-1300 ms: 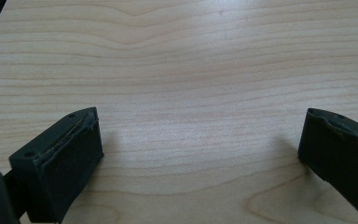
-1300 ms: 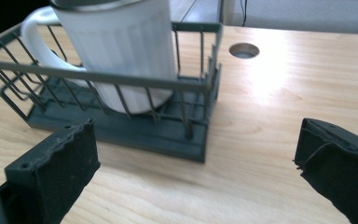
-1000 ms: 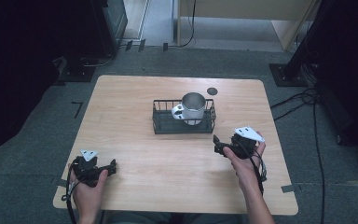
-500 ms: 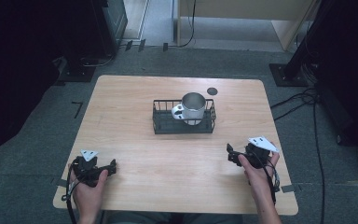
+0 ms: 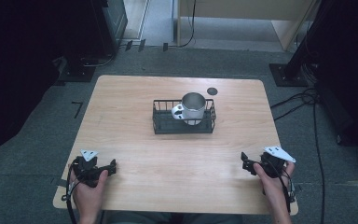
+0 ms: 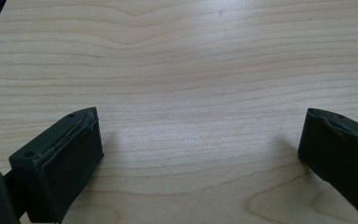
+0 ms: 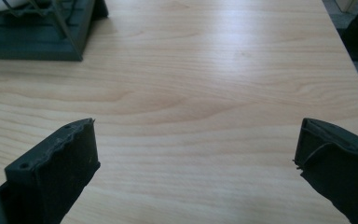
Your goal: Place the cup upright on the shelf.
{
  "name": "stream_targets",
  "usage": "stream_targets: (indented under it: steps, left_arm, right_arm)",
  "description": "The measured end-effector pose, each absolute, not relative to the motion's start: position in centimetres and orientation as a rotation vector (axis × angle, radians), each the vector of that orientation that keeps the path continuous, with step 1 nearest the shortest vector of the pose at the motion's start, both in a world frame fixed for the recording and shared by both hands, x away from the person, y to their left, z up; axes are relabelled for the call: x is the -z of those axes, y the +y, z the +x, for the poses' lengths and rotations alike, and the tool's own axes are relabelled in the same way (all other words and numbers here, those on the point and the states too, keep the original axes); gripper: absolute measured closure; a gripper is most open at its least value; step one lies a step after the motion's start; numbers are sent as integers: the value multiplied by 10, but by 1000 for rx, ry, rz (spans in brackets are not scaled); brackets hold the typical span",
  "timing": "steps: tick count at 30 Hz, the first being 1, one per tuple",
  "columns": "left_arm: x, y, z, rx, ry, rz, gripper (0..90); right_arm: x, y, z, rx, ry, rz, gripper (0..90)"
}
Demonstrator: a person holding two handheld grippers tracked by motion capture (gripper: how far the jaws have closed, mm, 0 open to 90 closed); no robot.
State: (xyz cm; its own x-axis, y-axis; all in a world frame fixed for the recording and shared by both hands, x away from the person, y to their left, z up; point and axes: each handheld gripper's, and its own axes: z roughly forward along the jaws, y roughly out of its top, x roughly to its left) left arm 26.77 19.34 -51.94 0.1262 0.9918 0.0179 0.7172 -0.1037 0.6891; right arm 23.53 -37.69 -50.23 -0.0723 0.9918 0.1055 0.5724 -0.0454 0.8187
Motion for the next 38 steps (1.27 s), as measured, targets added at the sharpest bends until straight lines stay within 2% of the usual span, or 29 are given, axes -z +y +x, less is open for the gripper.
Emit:
stream_targets:
  steps: [16, 21, 38]
  left_arm:
    - [519, 193, 268, -676, 1645, 1881, 0]
    - [519, 193, 268, -676, 1645, 1881, 0]
    - [519, 193, 268, -676, 1645, 1880, 0]
  right_arm:
    - [525, -422, 202, -860, 1719, 1734, 0]
    - [528, -428, 192, -813, 1745, 1726, 0]
    - [530, -430, 192, -788, 1803, 1731, 0]
